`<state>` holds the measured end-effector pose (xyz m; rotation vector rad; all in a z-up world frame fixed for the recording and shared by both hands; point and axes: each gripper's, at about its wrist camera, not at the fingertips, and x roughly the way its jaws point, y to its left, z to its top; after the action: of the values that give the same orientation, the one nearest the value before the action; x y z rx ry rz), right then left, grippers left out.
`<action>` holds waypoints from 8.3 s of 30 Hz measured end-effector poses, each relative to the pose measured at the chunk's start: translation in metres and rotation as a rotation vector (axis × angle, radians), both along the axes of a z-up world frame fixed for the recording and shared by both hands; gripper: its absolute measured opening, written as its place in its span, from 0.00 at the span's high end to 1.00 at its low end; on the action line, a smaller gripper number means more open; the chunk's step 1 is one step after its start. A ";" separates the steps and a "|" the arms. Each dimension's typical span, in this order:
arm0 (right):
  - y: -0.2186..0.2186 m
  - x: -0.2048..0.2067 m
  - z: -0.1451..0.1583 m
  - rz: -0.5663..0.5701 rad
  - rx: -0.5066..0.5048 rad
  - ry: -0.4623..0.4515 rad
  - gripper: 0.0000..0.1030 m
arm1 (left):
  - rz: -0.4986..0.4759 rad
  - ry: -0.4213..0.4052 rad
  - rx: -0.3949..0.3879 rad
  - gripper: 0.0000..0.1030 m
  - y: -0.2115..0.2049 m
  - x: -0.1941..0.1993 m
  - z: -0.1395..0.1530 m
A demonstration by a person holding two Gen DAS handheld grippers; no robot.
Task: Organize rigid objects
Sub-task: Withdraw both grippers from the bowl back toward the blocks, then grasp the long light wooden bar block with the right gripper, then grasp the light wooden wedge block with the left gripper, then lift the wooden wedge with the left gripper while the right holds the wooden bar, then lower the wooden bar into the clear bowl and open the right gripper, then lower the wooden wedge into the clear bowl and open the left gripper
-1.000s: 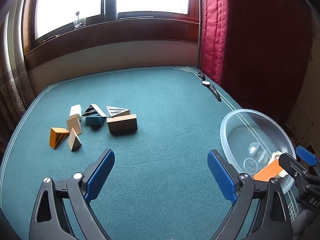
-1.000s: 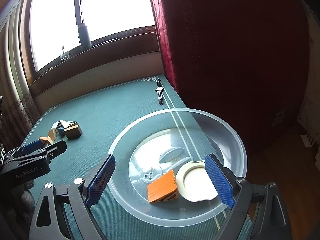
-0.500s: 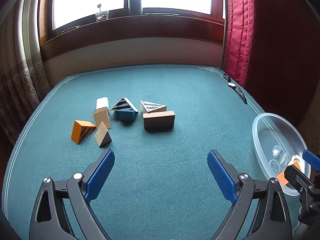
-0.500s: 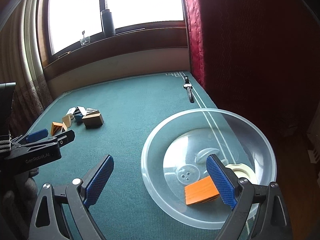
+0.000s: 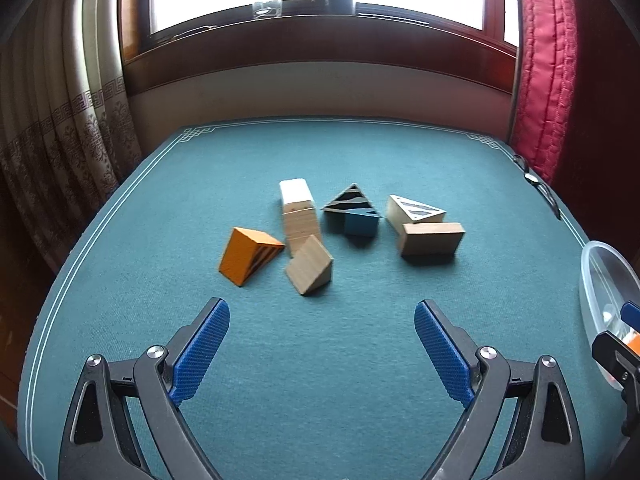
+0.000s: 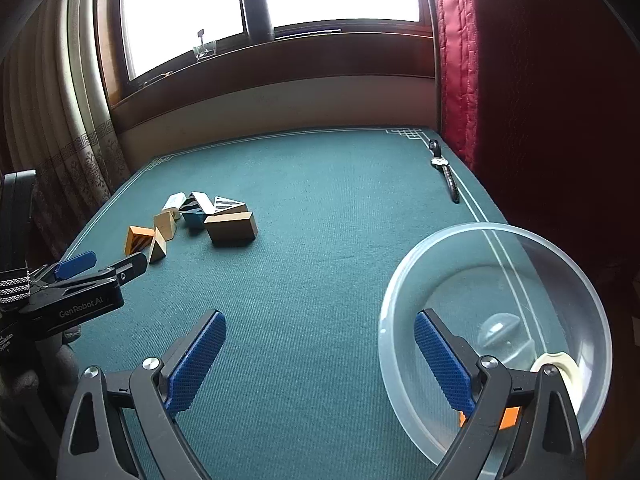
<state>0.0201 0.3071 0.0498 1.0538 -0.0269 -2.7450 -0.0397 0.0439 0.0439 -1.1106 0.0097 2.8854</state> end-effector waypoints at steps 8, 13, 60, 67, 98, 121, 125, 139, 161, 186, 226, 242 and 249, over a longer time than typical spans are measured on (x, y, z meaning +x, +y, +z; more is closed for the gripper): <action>-0.038 -0.033 -0.008 0.058 -0.009 -0.034 0.05 | 0.092 -0.019 0.017 0.08 -0.042 -0.012 -0.009; -0.062 -0.060 -0.017 0.081 -0.024 -0.073 0.05 | 0.109 -0.034 0.016 0.08 -0.053 -0.016 -0.016; -0.161 -0.101 -0.042 0.345 -0.038 -0.133 0.37 | 0.240 -0.107 0.095 0.08 -0.101 -0.030 -0.033; -0.173 -0.117 -0.045 0.337 -0.049 -0.144 0.37 | 0.231 -0.108 0.099 0.08 -0.099 -0.025 -0.033; -0.076 -0.074 -0.042 0.225 -0.061 -0.127 0.37 | -0.093 -0.113 -0.044 0.59 0.007 -0.064 -0.027; -0.074 -0.072 -0.047 0.227 -0.055 -0.122 0.37 | -0.104 -0.112 0.041 0.67 -0.009 -0.064 -0.028; -0.074 -0.072 -0.047 0.227 -0.055 -0.122 0.37 | -0.123 -0.112 0.025 0.67 -0.013 -0.061 -0.026; -0.073 -0.072 -0.047 0.227 -0.052 -0.121 0.37 | -0.163 -0.086 -0.079 0.67 0.003 -0.072 -0.030; -0.075 -0.071 -0.047 0.229 -0.049 -0.119 0.37 | 0.029 -0.113 0.025 0.50 -0.013 -0.086 -0.031; -0.076 -0.071 -0.046 0.228 -0.050 -0.115 0.37 | -0.107 -0.036 0.059 0.73 -0.006 -0.032 -0.020; 0.064 0.014 0.014 -0.070 -0.133 0.056 0.37 | -0.176 0.025 0.070 0.73 0.043 0.034 -0.003; 0.139 0.027 0.003 -0.251 -0.162 0.064 0.35 | -0.367 0.052 0.023 0.73 0.121 0.060 0.020; 0.157 0.032 0.007 -0.316 -0.189 0.090 0.31 | -0.506 0.033 0.034 0.73 0.166 0.071 0.026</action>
<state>0.0519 0.4638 0.0570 0.9442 -0.4685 -2.9879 0.0310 0.2102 0.0695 -0.8959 0.2103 2.4407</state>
